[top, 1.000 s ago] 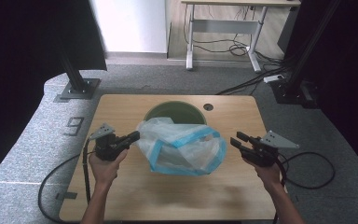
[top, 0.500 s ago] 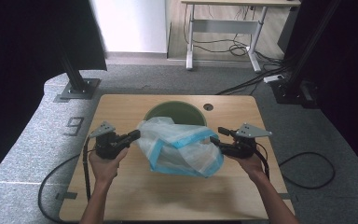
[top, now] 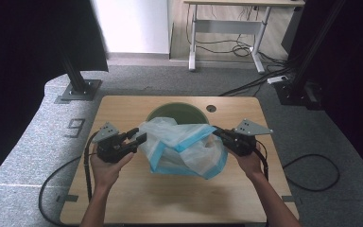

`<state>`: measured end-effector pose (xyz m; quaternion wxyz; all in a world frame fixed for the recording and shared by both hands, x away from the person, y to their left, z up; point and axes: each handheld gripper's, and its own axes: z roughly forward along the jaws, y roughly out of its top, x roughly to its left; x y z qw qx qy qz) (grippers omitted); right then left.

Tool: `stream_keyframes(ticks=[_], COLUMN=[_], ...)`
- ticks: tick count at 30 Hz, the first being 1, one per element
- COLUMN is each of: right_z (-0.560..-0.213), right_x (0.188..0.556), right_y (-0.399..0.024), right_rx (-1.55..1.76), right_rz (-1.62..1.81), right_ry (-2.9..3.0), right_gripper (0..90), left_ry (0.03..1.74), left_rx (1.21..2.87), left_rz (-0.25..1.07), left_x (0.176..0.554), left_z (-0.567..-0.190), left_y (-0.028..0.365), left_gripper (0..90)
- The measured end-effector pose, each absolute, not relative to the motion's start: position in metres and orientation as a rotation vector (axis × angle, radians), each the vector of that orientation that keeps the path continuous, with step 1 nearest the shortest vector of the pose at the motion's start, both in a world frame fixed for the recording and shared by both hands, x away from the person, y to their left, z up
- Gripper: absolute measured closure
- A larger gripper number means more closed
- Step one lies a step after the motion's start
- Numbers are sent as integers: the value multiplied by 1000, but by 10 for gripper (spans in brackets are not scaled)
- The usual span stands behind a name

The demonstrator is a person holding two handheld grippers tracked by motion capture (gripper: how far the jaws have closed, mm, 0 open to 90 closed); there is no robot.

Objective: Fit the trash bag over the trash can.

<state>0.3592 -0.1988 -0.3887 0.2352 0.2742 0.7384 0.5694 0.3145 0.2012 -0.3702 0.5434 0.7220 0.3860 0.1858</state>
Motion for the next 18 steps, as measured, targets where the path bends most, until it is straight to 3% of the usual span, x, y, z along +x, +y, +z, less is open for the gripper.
stream_keyframes(ticks=[3, 12, 18], right_z=[-384, -391, -392], right_x=[363, 374, 373], right_y=[-202, -210, -207], right_rx=[806, 912, 903], right_rz=[1541, 1523, 1517], right_ry=[2024, 2041, 2048], right_gripper=[887, 887, 887], left_ry=[886, 813, 853], left_rx=[1705, 1715, 1746], left_rz=[427, 413, 518], left_x=[307, 280, 274], left_z=[-367, -361, -359], left_y=[202, 194, 184], left_gripper=[479, 481, 483])
